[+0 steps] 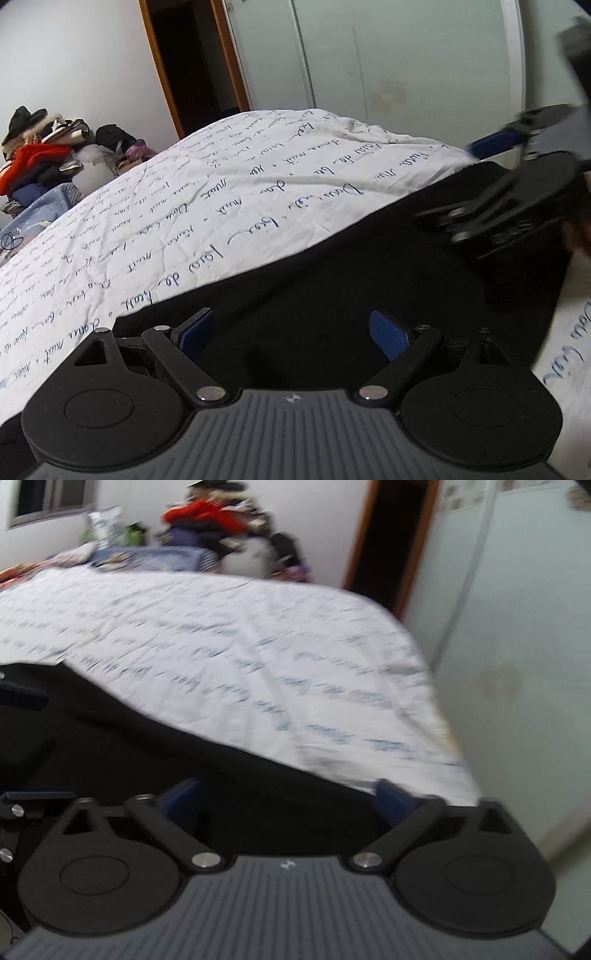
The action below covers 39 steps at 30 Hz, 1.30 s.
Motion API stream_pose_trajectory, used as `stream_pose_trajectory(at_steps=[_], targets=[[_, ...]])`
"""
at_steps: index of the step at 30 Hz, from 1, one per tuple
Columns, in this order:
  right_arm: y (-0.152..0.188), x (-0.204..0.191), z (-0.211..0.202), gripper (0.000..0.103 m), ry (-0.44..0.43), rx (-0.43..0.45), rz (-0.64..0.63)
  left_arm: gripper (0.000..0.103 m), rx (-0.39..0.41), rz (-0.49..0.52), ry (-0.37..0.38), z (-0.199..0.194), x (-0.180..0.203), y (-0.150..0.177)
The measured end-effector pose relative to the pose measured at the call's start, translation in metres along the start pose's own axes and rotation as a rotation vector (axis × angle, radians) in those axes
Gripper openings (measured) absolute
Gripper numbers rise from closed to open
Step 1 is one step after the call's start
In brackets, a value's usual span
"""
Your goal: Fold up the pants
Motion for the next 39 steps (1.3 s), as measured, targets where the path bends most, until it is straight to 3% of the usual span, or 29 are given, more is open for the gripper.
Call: stream_pose_trajectory(at_steps=[4,7,9,14,16,20,24,26,28,31,32,35,36,37,39], targets=[[0.007,0.012,-0.02,0.103,0.092,-0.009,0.057,0.091,-0.023,-0.02,0.021,0.014,0.008,-0.008],[0.009,0.019,-0.009,0.103,0.042,-0.109,0.035,0.091,-0.042,-0.038,0.05,0.023,0.017,-0.012],[0.009,0.023,0.014,0.103,0.067,-0.18,0.007,0.091,-0.042,-0.04,0.05,0.028,0.023,-0.014],[-0.012,0.05,0.054,0.103,-0.003,-0.167,0.107,0.091,-0.039,-0.046,0.03,0.035,0.028,-0.02],[-0.024,0.053,0.056,0.103,0.054,-0.171,0.12,0.093,-0.032,-0.051,0.02,0.036,0.026,-0.021],[-0.028,0.045,0.02,0.103,0.098,-0.105,0.064,0.1,-0.019,-0.049,-0.001,0.04,0.027,-0.017],[-0.004,0.034,0.033,0.103,0.138,-0.266,-0.136,0.101,0.011,-0.032,-0.021,0.039,0.033,-0.016],[0.001,0.042,0.041,0.103,0.11,-0.22,-0.125,0.101,0.03,-0.013,-0.038,0.033,0.034,-0.015],[0.0,0.06,0.039,0.103,0.105,-0.203,-0.018,0.101,0.063,0.021,-0.052,0.022,0.036,-0.015],[0.0,0.064,0.005,0.103,0.313,-0.093,0.015,0.101,0.121,0.096,-0.087,0.01,0.044,-0.01],[0.004,0.064,-0.006,0.103,0.309,-0.082,0.027,0.101,0.129,0.121,-0.098,0.009,0.049,-0.008],[0.026,0.055,-0.031,0.103,0.103,-0.07,0.072,0.101,0.146,0.174,-0.126,0.013,0.063,-0.004],[0.037,0.049,-0.029,0.103,0.067,-0.112,0.043,0.101,0.158,0.178,-0.131,0.012,0.065,-0.003],[0.049,0.044,-0.023,0.103,0.112,-0.159,-0.016,0.101,0.16,0.185,-0.136,0.012,0.066,-0.003],[0.061,0.052,-0.03,0.103,0.148,-0.097,0.035,0.101,0.165,0.189,-0.138,0.005,0.065,-0.005]])
Point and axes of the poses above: each gripper's, at about its wrist camera, not at the fingertips, and z roughly the way its jaws point, x to its right, y to its underside, the point moved 1 cm from there along z, roughly the way its jaws point, and after that the axes turned 9 degrees about -y, right-handed, at the moved point
